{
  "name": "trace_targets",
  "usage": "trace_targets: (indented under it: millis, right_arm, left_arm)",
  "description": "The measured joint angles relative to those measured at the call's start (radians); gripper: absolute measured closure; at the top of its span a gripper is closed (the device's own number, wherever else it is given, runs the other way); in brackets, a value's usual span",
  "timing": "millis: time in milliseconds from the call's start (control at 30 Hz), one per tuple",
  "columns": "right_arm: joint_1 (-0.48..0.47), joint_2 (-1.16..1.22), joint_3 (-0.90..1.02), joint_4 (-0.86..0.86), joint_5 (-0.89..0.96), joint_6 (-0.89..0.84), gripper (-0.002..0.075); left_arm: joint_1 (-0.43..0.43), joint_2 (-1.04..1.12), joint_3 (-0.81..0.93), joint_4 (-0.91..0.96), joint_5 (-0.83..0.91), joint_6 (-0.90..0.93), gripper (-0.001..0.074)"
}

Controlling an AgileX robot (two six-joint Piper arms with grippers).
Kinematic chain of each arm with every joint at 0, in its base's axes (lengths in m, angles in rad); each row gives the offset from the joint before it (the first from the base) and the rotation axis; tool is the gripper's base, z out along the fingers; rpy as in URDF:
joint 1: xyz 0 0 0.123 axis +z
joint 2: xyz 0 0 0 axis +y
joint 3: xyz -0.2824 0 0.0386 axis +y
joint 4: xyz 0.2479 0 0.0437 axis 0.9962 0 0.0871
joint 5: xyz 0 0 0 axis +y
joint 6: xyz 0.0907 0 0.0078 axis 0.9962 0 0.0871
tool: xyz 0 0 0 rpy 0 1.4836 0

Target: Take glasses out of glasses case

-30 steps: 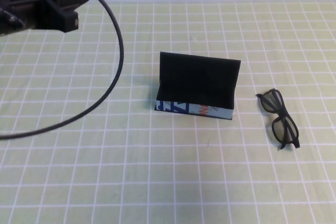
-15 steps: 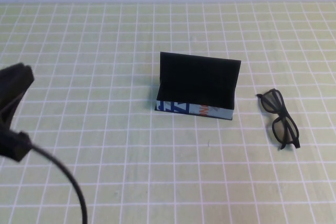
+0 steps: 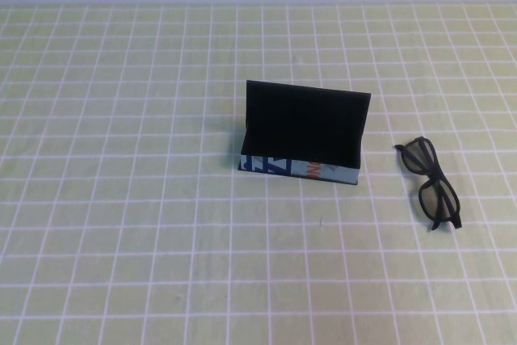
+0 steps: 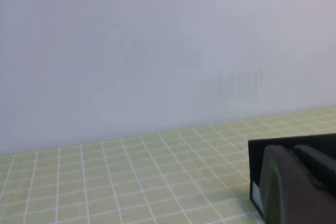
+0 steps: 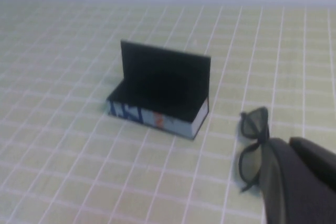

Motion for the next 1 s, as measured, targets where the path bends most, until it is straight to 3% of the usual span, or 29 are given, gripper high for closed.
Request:
trace_targets:
  millis: [200, 433, 1000]
  right_arm:
    - [0.0, 0.0, 0.11, 0.015, -0.293, -0.002, 0.0742]
    - [0.0, 0.0, 0.228, 0.022, -0.465, -0.002, 0.0743]
    - [0.0, 0.0, 0.251, 0.006, -0.389, -0.002, 0.0743]
  left_arm:
    - [0.0, -0.059, 0.147, -0.001, -0.022, 0.0, 0.0739]
    - [0.0, -0.063, 0.178, 0.0, -0.029, 0.0, 0.0739]
    - [0.0, -0.063, 0.178, -0.006, -0.029, 0.0, 0.0739]
